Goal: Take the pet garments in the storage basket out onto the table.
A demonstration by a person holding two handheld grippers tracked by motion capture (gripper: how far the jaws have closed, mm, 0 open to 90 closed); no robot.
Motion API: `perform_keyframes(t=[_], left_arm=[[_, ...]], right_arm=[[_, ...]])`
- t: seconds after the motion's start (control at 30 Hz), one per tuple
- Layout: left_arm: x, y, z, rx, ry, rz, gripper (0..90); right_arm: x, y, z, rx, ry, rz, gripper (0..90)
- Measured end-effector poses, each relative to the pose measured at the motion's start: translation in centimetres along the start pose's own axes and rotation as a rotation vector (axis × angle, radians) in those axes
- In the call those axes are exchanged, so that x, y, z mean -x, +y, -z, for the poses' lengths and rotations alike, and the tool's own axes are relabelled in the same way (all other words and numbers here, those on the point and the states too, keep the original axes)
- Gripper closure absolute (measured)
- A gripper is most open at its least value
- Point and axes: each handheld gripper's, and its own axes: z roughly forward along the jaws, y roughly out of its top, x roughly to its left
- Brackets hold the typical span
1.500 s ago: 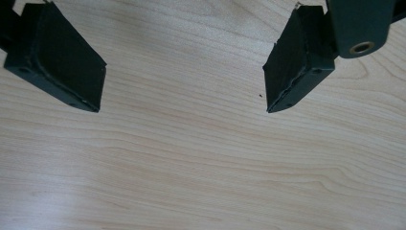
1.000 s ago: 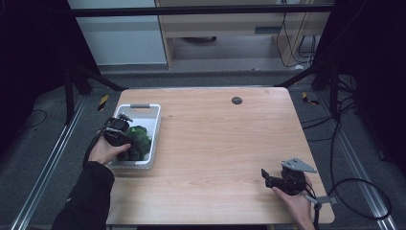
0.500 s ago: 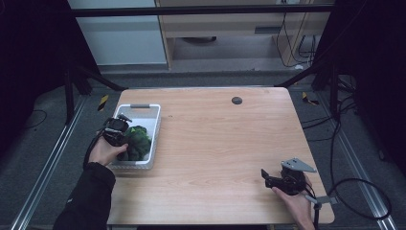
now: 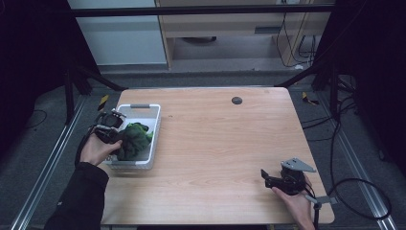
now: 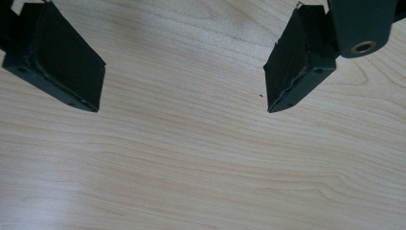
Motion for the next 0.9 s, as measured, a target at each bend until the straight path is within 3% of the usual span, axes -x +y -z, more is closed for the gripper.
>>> perform_keyframes(t=[0.5,0.9], left_arm=[[0.4,0.6,3.9,0.065,0.020,-0.025,77.5],[1.3,0.8,7.4,0.116,0.025,-0.068,77.5]], right_arm=[[0.0,0.0,0.0,0.000,-0.001,-0.001,13.6],[0.0,0.0,0.0,0.001,-0.002,0.000,13.3]])
